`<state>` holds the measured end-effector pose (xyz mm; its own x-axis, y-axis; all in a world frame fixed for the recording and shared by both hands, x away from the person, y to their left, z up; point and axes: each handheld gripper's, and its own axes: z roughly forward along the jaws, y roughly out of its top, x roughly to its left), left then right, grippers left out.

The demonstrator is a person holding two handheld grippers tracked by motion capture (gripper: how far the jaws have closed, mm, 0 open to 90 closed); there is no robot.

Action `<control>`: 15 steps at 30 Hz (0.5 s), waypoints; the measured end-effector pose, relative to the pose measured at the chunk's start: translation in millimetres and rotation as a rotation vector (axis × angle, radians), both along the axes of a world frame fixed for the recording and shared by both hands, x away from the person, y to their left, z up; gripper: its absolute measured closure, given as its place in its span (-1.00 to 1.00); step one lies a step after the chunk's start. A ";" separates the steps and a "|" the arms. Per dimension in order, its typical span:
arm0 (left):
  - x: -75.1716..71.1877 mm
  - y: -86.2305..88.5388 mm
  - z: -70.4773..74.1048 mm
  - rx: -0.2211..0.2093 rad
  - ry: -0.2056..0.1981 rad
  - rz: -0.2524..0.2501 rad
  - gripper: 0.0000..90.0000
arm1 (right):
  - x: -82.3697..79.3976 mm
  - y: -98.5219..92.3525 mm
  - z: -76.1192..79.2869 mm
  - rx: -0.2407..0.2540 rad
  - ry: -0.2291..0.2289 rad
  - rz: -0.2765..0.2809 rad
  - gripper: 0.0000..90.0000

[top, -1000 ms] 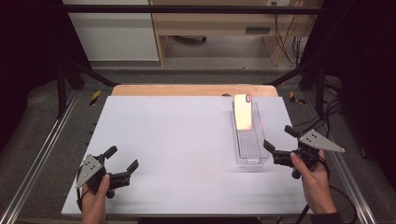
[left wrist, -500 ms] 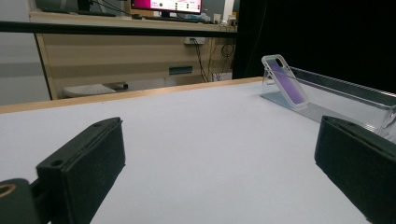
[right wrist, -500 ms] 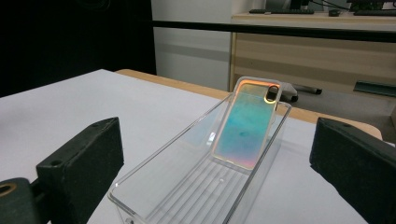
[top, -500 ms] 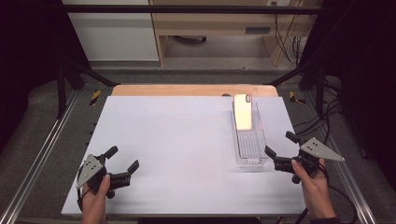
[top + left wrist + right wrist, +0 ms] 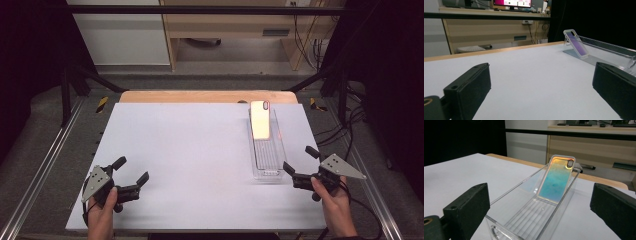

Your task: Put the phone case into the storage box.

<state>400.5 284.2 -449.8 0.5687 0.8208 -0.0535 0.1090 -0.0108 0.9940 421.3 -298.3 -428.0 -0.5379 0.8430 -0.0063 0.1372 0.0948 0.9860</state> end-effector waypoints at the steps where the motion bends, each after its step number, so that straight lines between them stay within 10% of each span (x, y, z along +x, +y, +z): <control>1: -0.3 -0.3 0.0 0.000 0.000 0.001 -0.97 | -1.0 0.5 -0.8 0.002 0.001 0.001 -0.94; 15: -9.5 -2.2 -1.6 0.024 -0.018 -0.004 -0.98 | -6.3 9.8 -8.2 0.011 -0.036 0.042 -0.93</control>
